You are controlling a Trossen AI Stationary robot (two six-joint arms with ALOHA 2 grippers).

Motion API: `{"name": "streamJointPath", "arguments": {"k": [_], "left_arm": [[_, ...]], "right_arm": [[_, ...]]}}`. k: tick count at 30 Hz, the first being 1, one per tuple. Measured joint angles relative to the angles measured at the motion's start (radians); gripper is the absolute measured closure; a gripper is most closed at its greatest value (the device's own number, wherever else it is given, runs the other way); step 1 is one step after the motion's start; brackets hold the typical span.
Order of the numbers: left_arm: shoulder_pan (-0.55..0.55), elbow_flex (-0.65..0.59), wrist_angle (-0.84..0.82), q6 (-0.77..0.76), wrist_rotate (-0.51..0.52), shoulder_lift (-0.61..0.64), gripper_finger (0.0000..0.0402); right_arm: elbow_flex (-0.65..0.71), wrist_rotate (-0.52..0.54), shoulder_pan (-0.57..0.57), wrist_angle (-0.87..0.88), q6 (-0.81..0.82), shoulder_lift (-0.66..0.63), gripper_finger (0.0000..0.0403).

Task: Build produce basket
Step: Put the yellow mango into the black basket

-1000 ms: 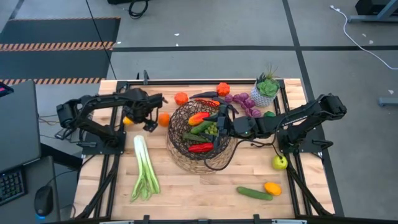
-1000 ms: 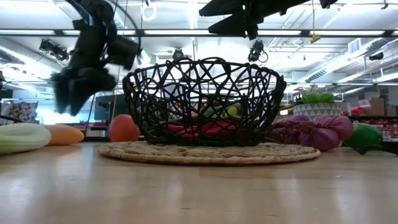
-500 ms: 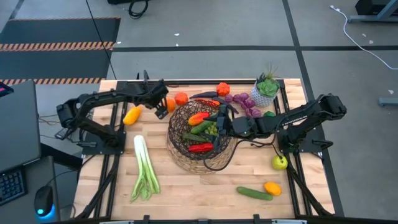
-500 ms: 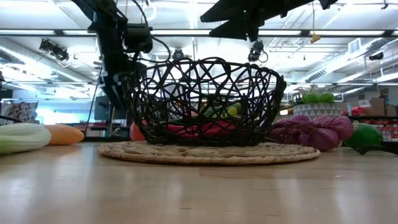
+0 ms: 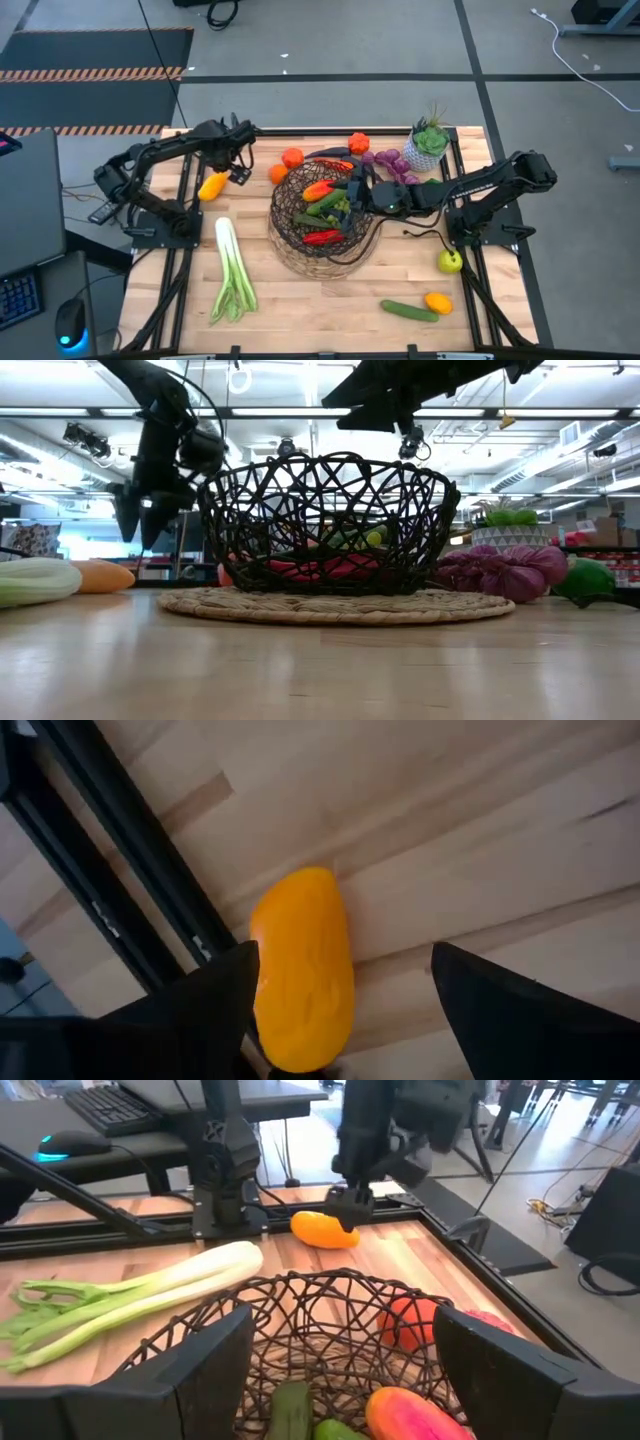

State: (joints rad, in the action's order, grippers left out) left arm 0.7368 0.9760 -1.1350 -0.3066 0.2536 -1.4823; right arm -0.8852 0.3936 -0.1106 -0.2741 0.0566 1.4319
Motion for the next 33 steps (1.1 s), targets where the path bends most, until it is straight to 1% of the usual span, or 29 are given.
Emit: {"name": "streamJointPath", "arguments": {"k": [4, 10, 13, 17, 21, 25, 33], "left_arm": [[0.026, -0.001, -0.051, -0.022, 0.021, -0.101, 0.01], [0.063, -0.002, -0.058, -0.022, 0.024, -0.223, 0.01], [0.066, -0.002, -0.058, -0.018, 0.015, -0.245, 0.01], [0.066, -0.002, -0.058, -0.003, -0.039, -0.254, 0.01], [0.065, -0.002, -0.058, 0.004, -0.045, -0.253, 0.0106], [0.062, -0.002, -0.058, 0.012, -0.044, -0.253, 0.0135], [0.029, -0.002, -0.07, 0.041, -0.045, -0.253, 0.0228]], "right_arm": [[0.0, -0.002, 0.002, 0.0, -0.005, 0.0, 0.0089], [0.0, -0.002, 0.001, 0.001, -0.007, 0.0, 0.0089], [0.0, -0.002, 0.001, 0.022, -0.007, 0.0, 0.0089], [0.0, -0.002, 0.001, 0.066, 0.006, 0.0, 0.0089], [0.0, -0.002, 0.003, 0.094, 0.022, 0.0, 0.0089], [0.0, -0.002, 0.003, 0.107, 0.03, 0.0, 0.0089], [0.0, -0.002, 0.003, 0.106, 0.03, 0.0, 0.0089]]}}
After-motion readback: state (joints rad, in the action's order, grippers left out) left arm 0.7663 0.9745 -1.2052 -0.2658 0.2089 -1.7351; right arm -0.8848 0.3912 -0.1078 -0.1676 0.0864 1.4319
